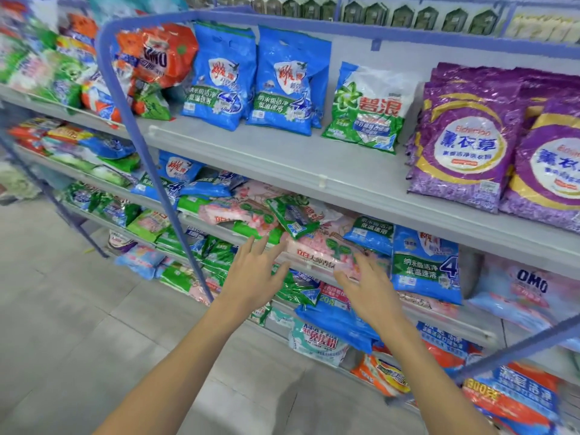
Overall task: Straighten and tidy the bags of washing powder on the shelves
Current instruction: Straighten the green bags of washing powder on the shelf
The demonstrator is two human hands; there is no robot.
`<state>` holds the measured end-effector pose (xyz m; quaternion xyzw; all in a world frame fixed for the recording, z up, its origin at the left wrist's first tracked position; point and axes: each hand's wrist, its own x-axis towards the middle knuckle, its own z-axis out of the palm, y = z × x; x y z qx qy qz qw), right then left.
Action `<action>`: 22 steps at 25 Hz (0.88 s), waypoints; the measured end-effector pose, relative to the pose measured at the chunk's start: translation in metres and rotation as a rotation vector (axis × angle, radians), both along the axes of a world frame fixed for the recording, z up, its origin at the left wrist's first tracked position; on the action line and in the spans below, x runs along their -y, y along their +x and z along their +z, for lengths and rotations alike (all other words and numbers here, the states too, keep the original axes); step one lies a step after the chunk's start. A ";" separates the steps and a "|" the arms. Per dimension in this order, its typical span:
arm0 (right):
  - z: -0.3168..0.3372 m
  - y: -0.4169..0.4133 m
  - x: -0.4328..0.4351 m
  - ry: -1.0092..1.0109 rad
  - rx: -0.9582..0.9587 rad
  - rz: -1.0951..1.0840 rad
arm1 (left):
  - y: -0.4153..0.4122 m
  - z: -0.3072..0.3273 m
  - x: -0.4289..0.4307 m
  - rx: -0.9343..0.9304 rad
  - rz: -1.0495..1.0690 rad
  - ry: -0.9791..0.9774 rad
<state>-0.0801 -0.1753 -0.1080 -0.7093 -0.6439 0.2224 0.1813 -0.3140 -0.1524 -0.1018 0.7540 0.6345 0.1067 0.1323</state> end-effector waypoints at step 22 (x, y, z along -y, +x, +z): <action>-0.084 -0.144 -0.217 -0.115 -0.845 -0.877 | -0.165 -0.070 -0.118 -0.055 -0.026 -0.045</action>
